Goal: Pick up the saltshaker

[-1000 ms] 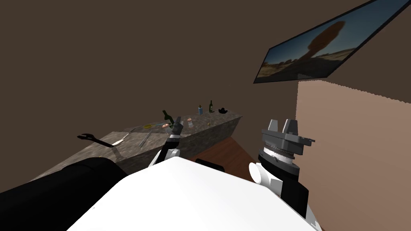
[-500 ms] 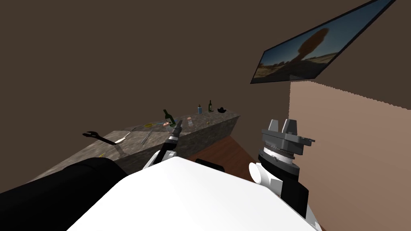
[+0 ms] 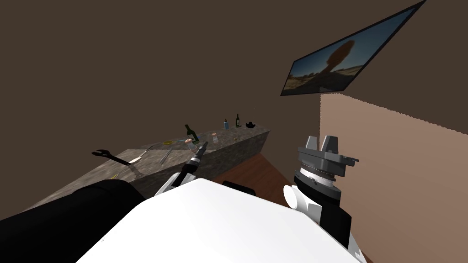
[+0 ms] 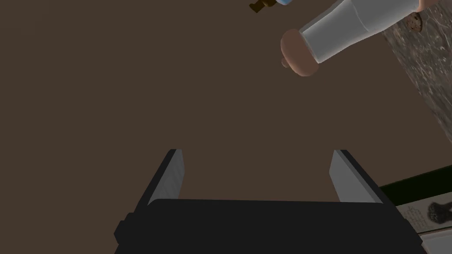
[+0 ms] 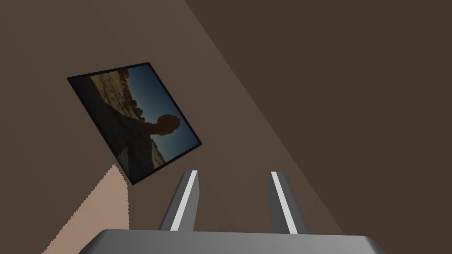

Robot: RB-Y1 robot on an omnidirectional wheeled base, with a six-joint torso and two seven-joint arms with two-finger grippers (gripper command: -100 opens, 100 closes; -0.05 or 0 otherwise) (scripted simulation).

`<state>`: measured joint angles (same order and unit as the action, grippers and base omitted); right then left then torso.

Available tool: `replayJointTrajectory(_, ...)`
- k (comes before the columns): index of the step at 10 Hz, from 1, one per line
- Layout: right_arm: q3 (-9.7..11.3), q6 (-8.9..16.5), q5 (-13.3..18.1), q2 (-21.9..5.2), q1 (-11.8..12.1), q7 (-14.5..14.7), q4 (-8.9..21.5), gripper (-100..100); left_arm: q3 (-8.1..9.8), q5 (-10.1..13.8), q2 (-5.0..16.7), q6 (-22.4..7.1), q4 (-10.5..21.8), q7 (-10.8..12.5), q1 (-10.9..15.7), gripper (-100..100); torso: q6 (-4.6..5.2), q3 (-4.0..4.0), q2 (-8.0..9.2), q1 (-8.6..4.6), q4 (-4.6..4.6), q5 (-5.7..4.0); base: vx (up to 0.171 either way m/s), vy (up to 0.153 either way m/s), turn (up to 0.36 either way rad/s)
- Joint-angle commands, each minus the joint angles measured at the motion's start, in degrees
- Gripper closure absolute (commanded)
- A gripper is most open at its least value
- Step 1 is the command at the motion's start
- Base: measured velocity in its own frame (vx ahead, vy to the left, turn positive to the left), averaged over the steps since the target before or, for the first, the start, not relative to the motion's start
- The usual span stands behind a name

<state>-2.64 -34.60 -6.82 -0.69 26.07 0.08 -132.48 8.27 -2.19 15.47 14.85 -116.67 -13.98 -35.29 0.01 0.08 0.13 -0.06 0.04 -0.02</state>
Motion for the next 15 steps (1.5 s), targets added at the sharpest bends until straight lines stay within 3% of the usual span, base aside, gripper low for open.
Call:
replayJointTrajectory(1,0.0,0.0,0.0,0.0,0.0,0.0,0.0,0,0.40,-1.3,1.6,-1.0,1.8,-0.9,-0.3,-100,0.00,0.00,0.00,0.00,0.00,0.00,-0.010,-0.022,-0.054)
replayJointTrajectory(9,0.0,0.0,0.0,0.0,0.0,0.0,0.0,0,1.17,-7.6,10.0,-5.7,8.6,-5.1,-0.6,-100,0.00,-0.17,-0.29,0.09,-0.06,0.02,0.024,-0.008,-0.065)
replayJointTrajectory(12,0.0,0.0,0.0,0.0,0.0,0.0,0.0,0,0.64,-11.1,14.6,-7.9,11.5,-7.6,0.2,-100,0.01,-0.29,-0.50,0.19,-0.11,0.04,0.098,0.019,-0.106)
replayJointTrajectory(15,0.0,0.0,0.0,0.0,0.0,0.0,0.0,0,-0.23,-13.7,17.9,-9.3,13.4,-9.6,1.3,-100,0.01,-0.37,-0.65,0.23,-0.14,0.05,0.134,0.044,-0.112)
